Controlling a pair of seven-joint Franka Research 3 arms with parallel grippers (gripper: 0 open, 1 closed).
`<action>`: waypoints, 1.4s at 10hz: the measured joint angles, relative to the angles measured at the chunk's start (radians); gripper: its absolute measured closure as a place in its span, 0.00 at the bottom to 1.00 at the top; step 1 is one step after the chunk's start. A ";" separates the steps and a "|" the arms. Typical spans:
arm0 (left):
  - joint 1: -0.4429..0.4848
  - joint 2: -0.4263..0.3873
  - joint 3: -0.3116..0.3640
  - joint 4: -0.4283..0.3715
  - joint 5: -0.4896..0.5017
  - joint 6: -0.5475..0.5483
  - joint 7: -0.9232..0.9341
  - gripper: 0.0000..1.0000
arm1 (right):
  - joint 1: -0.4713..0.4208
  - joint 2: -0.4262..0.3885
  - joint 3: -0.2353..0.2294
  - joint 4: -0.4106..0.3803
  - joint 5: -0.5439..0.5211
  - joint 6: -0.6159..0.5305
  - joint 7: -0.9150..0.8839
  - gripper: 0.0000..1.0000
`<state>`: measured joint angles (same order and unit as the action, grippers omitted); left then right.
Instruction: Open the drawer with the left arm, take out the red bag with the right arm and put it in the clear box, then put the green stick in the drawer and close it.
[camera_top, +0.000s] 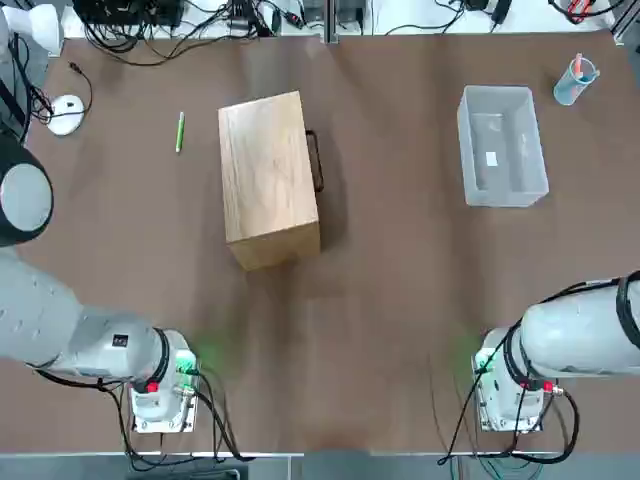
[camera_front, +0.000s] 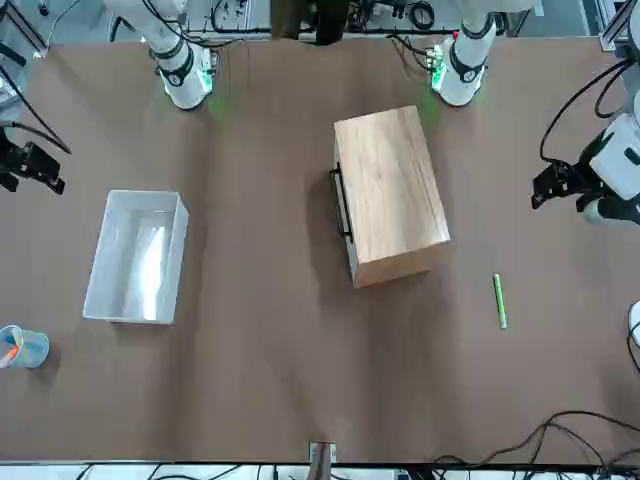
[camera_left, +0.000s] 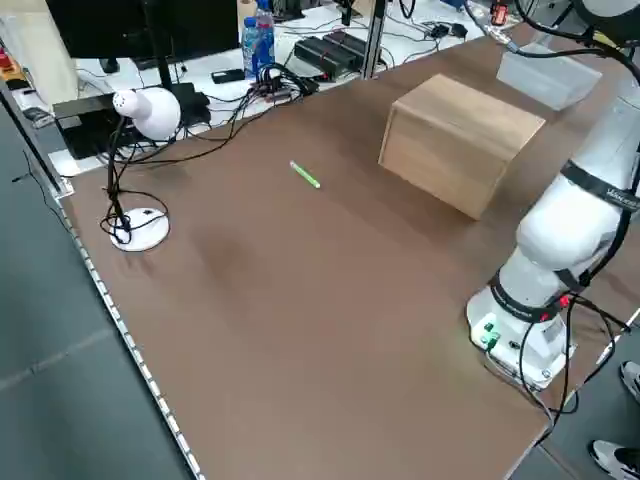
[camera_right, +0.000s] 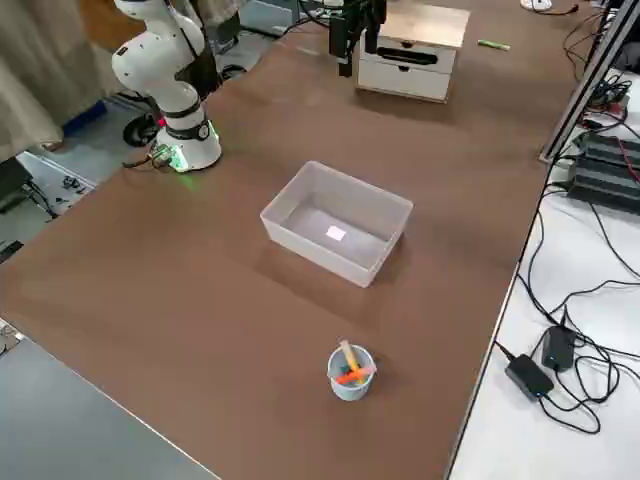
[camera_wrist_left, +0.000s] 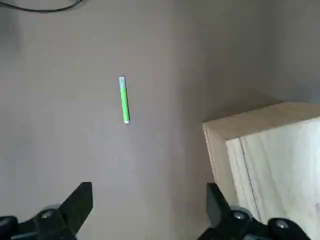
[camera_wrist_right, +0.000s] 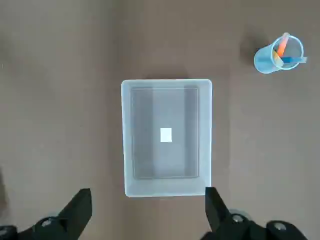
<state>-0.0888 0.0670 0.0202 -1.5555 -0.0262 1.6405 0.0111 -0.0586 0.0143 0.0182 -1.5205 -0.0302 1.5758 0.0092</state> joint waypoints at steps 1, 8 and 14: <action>0.000 0.000 0.000 0.000 0.000 0.000 0.000 0.00 | 0.000 0.001 0.000 0.000 0.000 0.000 0.000 0.00; -0.005 0.005 -0.003 0.000 0.000 0.000 -0.002 0.00 | -0.001 0.019 -0.001 0.000 0.000 0.024 0.000 0.00; -0.171 0.046 -0.037 0.001 -0.001 0.004 -0.301 0.00 | -0.006 0.046 -0.003 0.000 0.000 0.061 0.000 0.00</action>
<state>-0.2594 0.1129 -0.0165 -1.5549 -0.0272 1.6443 -0.2895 -0.0643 0.0604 0.0153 -1.5206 -0.0302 1.6372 0.0093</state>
